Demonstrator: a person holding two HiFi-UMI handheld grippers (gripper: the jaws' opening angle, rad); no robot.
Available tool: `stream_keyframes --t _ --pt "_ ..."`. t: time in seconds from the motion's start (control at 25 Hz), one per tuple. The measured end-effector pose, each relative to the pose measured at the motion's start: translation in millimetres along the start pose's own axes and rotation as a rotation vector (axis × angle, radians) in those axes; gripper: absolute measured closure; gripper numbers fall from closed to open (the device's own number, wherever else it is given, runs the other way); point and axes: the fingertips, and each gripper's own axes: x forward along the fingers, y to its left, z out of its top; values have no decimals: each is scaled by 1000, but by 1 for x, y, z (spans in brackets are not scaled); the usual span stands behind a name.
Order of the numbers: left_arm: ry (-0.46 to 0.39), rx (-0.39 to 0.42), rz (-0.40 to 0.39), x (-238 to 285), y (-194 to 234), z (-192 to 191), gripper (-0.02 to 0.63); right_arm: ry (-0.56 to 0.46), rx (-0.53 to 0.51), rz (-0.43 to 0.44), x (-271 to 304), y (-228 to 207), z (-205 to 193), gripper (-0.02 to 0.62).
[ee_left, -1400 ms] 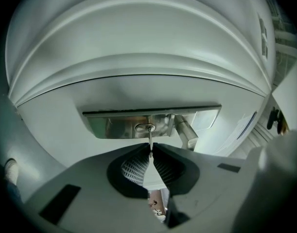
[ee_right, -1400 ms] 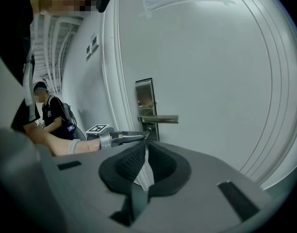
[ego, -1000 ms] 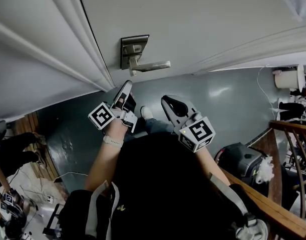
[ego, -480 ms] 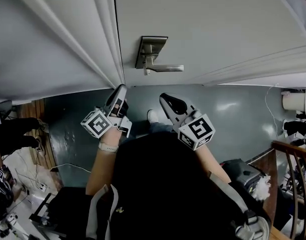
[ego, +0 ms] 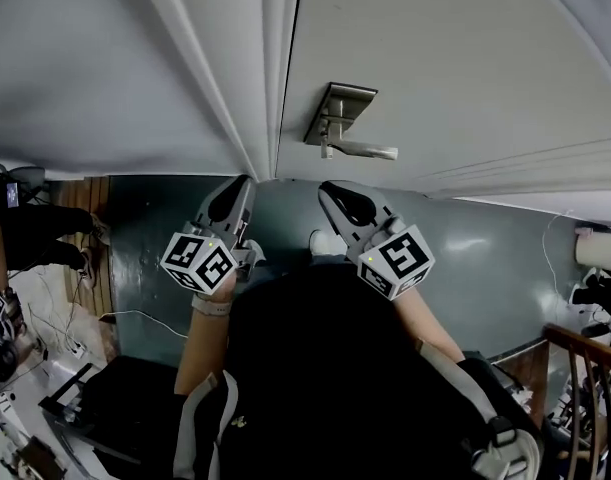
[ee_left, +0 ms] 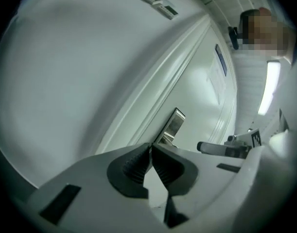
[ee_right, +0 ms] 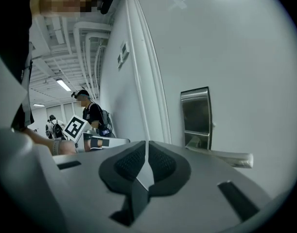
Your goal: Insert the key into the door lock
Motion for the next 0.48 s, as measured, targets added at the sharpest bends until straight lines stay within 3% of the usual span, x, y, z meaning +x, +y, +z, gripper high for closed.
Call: stream_keyframes --t 0.28,0.48 --pt "9 166 39 -17 -8 25 591 -22 -47 53 15 12 27 568" --pt "34 300 86 -27 -10 41 545 -44 -77 90 23 18 48 568"
